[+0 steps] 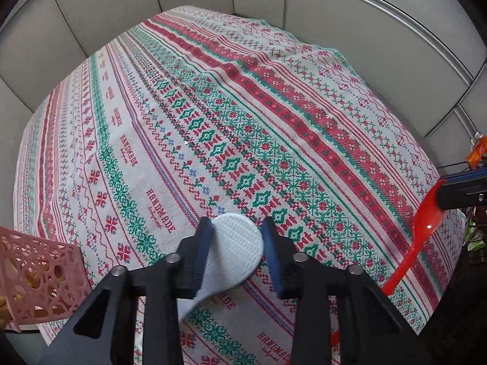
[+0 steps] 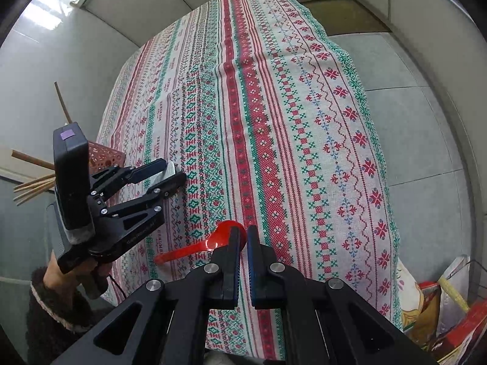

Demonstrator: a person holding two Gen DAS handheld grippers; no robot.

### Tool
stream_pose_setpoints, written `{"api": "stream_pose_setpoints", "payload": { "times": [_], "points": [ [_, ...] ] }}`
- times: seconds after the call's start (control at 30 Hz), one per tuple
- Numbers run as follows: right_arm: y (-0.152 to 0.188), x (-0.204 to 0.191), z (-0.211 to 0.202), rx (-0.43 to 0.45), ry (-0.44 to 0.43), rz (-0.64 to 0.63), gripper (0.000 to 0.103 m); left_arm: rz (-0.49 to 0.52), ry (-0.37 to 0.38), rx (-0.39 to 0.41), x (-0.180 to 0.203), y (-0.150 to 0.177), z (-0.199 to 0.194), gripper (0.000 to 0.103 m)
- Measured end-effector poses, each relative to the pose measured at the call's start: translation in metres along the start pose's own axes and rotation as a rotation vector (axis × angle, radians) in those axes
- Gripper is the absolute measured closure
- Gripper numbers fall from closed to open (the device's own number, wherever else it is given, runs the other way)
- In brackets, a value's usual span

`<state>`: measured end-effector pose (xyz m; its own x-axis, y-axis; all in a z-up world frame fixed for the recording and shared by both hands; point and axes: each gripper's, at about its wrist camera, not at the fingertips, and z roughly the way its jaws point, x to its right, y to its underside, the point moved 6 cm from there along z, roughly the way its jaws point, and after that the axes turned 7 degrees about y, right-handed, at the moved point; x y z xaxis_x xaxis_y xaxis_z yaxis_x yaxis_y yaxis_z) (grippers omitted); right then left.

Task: Organize utensils
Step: 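Close the left gripper on the white rice paddle's blade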

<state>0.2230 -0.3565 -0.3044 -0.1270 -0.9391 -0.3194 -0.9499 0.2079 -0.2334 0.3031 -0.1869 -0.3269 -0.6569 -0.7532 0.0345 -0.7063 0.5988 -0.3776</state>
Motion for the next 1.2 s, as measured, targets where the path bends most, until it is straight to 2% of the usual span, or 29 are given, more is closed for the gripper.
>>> {"api": "stream_pose_setpoints", "payload": {
  "times": [0.17, 0.4, 0.6, 0.67, 0.8, 0.9, 0.97, 1.03, 1.07, 1.1, 1.2],
  "points": [
    [-0.001, -0.002, -0.004, 0.012, 0.001, 0.003, 0.099, 0.002, -0.001, 0.004, 0.001, 0.003, -0.010, 0.087],
    [-0.001, -0.006, -0.010, 0.026, -0.001, -0.003, 0.099, -0.096, 0.009, 0.016, -0.015, 0.008, -0.032, 0.103],
    [-0.003, -0.006, -0.020, 0.047, -0.012, 0.002, 0.099, -0.126, -0.011, 0.045, -0.013, 0.006, -0.053, 0.103],
    [-0.003, -0.005, -0.022, 0.052, -0.019, 0.005, 0.099, -0.107, -0.047, 0.037, -0.010, 0.007, -0.054, 0.103],
    [0.000, -0.005, -0.022, 0.051, -0.020, 0.002, 0.099, -0.088, -0.162, -0.038, -0.010, 0.015, -0.036, 0.101],
    [0.001, -0.004, -0.019, 0.036, -0.012, 0.004, 0.099, -0.118, -0.205, -0.081, -0.010, 0.018, -0.021, 0.099],
    [0.001, -0.002, -0.016, 0.030, -0.007, 0.012, 0.098, -0.120, -0.240, -0.080, -0.009, 0.016, -0.017, 0.097],
    [0.000, 0.002, -0.012, 0.014, -0.013, 0.031, 0.097, -0.132, -0.263, -0.076, -0.008, 0.013, -0.014, 0.082],
    [0.000, 0.005, -0.009, 0.004, -0.013, 0.044, 0.092, -0.144, -0.270, -0.074, -0.008, 0.012, -0.012, 0.067],
    [0.000, 0.008, -0.007, -0.002, -0.012, 0.055, 0.085, -0.155, -0.287, -0.072, -0.010, 0.012, -0.011, 0.060],
    [0.000, 0.017, -0.001, -0.022, -0.010, 0.079, 0.085, -0.169, -0.336, -0.084, -0.013, 0.011, -0.006, 0.060]
  ]
}}
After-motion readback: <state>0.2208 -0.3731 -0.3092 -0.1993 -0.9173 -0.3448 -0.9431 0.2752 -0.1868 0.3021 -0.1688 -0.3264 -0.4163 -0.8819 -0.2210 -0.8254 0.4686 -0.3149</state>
